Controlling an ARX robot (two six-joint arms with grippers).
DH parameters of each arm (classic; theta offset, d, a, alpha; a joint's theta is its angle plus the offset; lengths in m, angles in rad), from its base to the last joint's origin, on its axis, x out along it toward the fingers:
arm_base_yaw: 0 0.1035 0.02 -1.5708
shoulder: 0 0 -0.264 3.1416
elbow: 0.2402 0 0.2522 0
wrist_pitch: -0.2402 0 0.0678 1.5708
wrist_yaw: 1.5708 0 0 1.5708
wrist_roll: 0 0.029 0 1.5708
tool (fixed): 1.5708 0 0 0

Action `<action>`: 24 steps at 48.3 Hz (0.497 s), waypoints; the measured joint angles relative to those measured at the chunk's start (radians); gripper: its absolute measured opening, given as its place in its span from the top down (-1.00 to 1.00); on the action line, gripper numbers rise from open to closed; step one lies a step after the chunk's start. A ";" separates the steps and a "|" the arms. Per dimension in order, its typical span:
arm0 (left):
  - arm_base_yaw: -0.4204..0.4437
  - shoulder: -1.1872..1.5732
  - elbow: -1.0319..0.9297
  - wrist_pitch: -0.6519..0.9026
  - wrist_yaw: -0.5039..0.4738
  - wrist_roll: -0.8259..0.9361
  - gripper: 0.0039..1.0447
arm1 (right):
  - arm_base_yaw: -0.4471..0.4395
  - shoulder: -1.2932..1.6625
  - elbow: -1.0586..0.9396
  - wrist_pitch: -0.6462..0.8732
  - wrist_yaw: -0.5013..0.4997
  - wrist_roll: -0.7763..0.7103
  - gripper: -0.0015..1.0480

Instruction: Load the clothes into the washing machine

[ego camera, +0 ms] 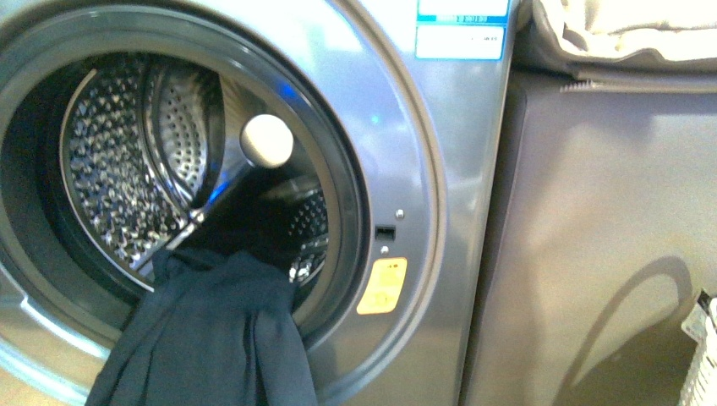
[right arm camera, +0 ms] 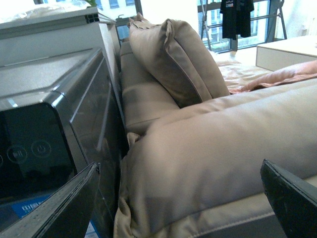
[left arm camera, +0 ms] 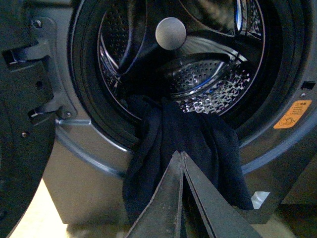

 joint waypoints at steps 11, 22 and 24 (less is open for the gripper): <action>0.000 -0.002 0.000 0.000 -0.001 0.000 0.94 | -0.018 -0.063 -0.108 -0.013 -0.163 -0.040 -0.61; 0.000 -0.002 0.000 0.000 -0.001 0.000 0.94 | -0.151 -0.307 -0.526 0.175 -0.325 -0.083 0.10; 0.000 -0.002 0.000 0.000 -0.001 0.000 0.94 | -0.173 -0.343 -0.595 0.204 -0.346 -0.085 0.23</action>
